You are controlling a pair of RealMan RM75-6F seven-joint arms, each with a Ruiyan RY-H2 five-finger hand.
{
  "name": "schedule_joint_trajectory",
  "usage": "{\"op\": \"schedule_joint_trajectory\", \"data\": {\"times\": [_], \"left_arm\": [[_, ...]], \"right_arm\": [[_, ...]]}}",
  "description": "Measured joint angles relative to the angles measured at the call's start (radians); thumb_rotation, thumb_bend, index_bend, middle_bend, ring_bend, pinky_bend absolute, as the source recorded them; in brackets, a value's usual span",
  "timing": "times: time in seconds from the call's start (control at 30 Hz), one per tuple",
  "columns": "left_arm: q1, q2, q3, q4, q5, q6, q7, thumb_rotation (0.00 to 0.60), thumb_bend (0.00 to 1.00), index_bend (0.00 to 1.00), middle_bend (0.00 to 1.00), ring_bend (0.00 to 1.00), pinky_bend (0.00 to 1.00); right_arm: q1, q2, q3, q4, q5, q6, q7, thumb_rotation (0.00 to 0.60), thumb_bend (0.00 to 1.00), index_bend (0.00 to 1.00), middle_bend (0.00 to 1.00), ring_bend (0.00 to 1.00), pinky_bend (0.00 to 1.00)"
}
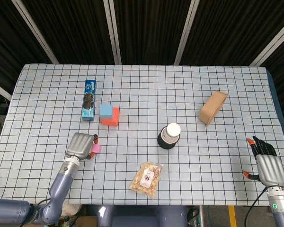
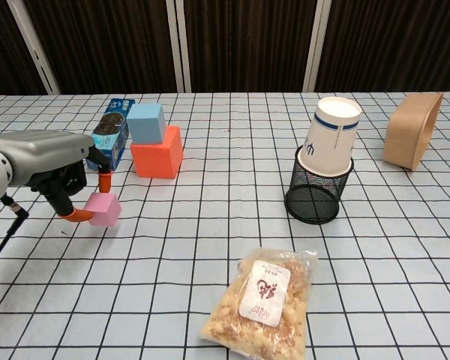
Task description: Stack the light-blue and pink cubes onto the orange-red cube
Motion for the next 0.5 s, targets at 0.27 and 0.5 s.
{"op": "schedule_joint_trajectory", "data": {"times": [0.27,0.5], "left_arm": [[-0.040,0.024,-0.107,-0.041,-0.055,0.035,0.030,0.600,0.31,0.45,0.87,0.73,0.74],[-0.136,0.034,-0.287,-0.077,-0.189,0.107,0.107,0.600,0.31,0.46,0.87,0.73,0.74]], "right_arm": [[0.001,0.000,0.000,0.002,0.004,-0.003,-0.001,0.600,0.10,0.07,0.03,0.05,0.10],[0.005,-0.006,0.000,0.006,0.010,-0.011,-0.011,0.600,0.10,0.07,0.03,0.05,0.10]]}}
